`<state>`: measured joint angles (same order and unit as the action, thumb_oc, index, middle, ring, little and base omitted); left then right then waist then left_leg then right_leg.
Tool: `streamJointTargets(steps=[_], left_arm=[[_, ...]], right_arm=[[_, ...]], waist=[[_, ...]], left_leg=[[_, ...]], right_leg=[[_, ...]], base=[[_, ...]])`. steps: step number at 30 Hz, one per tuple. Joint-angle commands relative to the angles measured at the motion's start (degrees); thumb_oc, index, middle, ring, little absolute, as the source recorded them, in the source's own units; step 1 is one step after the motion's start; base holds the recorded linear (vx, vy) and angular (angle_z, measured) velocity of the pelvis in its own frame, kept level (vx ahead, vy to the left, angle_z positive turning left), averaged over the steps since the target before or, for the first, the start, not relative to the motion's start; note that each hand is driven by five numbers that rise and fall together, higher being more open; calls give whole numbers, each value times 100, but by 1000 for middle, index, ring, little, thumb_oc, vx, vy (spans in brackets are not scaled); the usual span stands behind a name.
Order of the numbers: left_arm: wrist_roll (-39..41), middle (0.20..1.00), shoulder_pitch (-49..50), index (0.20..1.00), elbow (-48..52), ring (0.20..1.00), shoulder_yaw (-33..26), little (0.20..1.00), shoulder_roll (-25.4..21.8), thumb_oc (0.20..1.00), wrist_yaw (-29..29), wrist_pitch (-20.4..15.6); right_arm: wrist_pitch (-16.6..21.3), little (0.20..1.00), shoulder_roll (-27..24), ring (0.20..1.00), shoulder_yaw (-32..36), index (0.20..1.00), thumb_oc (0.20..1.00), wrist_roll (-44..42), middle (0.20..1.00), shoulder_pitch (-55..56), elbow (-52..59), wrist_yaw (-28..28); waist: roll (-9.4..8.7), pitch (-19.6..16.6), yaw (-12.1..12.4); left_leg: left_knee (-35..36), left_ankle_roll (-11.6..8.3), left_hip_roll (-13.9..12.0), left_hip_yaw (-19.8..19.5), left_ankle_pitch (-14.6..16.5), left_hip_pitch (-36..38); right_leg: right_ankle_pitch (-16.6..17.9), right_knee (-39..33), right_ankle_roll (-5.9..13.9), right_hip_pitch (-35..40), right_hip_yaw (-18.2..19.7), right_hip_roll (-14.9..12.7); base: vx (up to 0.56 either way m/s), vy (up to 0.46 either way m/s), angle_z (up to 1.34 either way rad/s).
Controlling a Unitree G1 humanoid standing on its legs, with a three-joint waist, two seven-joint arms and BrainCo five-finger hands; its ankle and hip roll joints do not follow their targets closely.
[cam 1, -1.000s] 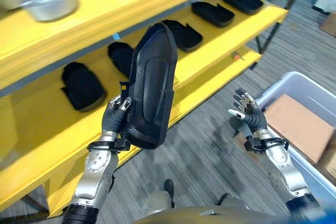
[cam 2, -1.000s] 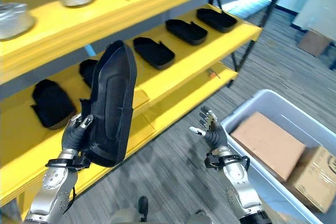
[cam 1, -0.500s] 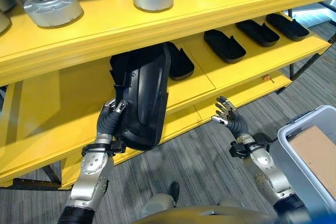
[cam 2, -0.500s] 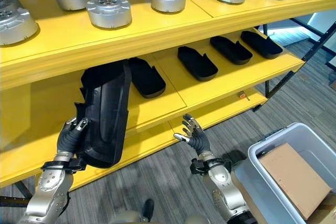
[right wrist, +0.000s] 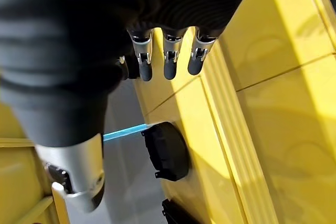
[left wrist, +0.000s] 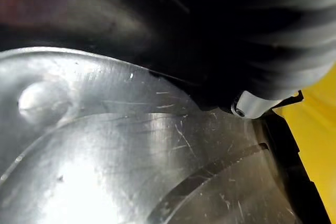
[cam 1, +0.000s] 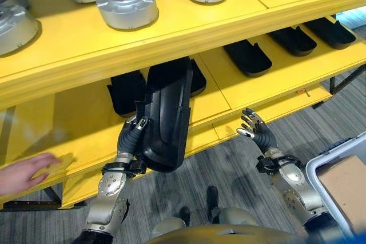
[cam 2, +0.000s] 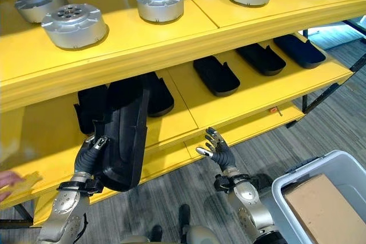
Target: Move parts from the plastic box to the shelf.
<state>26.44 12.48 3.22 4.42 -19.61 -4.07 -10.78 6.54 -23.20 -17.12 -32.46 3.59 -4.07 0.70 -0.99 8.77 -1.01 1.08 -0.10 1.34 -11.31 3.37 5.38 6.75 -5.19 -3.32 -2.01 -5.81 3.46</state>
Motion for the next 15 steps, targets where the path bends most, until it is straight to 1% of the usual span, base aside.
streamJointTargets(steps=[1,4,6,7,8,9,10,12,15], left_arm=[[184,200,13,200,466,200,-286,200,-183,200,73,-322],[198,200,116,200,497,200,-319,200,-148,200,95,-296],[194,200,99,200,497,200,-328,200,-159,200,78,-295],[229,200,49,200,507,200,-302,200,-146,200,92,-297],[229,200,47,200,507,200,-302,200,-146,200,92,-296],[260,200,-49,200,473,200,-239,200,-146,200,93,-298],[265,200,-156,200,456,200,-171,200,-169,200,73,-315],[257,200,-190,200,417,200,-136,200,-154,200,88,-307],[202,200,-193,200,435,200,-162,200,-159,200,67,-313]], right_arm=[[192,1000,52,1000,-1,1000,1000,-103,1000,-60,302,-159],[188,1000,59,1000,22,1000,1000,-94,1000,1,298,-189],[196,1000,64,1000,14,1000,1000,-96,1000,-26,278,-167],[227,1000,59,1000,53,1000,1000,-85,1000,-58,261,-148],[228,1000,59,1000,54,1000,1000,-85,1000,-60,260,-148],[262,1000,42,1000,87,1000,1000,-86,1000,-69,279,-116],[309,1000,20,1000,117,1000,1000,-75,1000,-62,315,-88],[296,1000,60,1000,131,1000,1000,-55,1000,-60,278,-54],[294,1000,100,1000,150,1000,1000,-65,1000,-29,301,-44]], waist=[[-86,-321,5],[-120,-364,17],[-107,-358,28],[-124,-304,45],[-124,-307,38],[-131,-240,34],[-138,-153,-1],[-102,-172,-12],[-121,-222,-25]], left_leg=[[95,129,178,361,-27,-55],[133,77,156,315,-95,-47],[118,56,134,300,-43,-30],[-131,6,144,282,9,-167],[-162,6,148,275,23,-188],[-415,-48,177,306,58,-348],[-563,-94,148,426,37,-502],[-431,-60,162,394,18,-500],[-205,-26,144,393,-55,-421]], right_leg=[[-533,348,576,231,108,-390],[-532,251,566,300,3,-408],[-574,230,558,345,-20,-388],[-578,211,535,367,-63,-414],[-578,211,535,362,-71,-416],[-600,230,515,359,-111,-448],[-612,255,500,342,-166,-495],[-600,293,519,305,-227,-478],[-579,262,547,328,-249,-499]], base=[[37,-82,23],[3,-70,15],[4,-52,12],[-32,-39,15],[-74,-45,9],[-103,14,30],[-115,25,50],[-33,31,62],[38,10,24]])
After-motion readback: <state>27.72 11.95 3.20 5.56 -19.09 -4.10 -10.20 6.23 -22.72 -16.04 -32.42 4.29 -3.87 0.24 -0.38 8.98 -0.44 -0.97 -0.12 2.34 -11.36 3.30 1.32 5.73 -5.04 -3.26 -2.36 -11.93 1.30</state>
